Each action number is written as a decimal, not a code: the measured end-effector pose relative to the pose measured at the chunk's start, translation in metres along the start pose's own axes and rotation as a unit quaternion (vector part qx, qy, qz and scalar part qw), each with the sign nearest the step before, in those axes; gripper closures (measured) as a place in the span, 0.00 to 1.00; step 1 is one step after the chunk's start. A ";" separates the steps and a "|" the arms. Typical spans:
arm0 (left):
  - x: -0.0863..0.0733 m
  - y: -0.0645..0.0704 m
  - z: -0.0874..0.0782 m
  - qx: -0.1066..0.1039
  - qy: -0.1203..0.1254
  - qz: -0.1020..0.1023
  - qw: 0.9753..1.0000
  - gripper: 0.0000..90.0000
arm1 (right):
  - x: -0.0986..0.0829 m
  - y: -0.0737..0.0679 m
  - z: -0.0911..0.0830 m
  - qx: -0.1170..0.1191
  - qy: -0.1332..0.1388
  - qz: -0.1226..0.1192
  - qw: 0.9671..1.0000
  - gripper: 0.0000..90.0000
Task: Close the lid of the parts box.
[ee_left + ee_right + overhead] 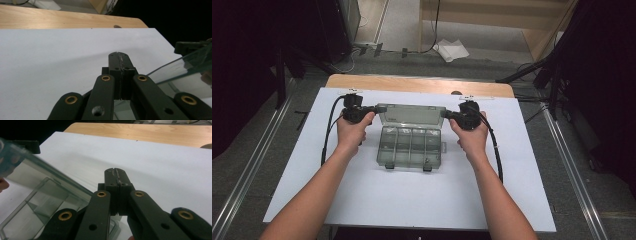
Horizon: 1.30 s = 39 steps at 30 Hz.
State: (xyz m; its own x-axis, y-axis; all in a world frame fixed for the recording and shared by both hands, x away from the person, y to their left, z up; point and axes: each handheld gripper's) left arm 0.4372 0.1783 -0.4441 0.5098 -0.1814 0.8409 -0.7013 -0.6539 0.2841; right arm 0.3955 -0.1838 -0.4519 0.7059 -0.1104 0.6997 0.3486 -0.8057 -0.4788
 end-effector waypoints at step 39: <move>-0.042 0.037 -0.029 -0.003 -0.005 0.068 0.998 1.00 | -0.052 -0.020 -0.021 0.014 0.008 -0.065 0.998 1.00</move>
State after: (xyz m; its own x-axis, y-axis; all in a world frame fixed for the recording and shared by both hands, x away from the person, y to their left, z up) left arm 0.3753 0.1828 -0.4555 0.4150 -0.2751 0.8672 -0.7667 -0.6189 0.1706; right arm 0.3389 -0.1744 -0.4679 0.6437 -0.0151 0.7651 0.4535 -0.7978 -0.3973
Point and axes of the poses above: each handheld gripper's, and its own axes: z roughly forward along the jaws, x roughly out of its top, y roughly to its right, and after that the axes turned 9 degrees about z, right-handed
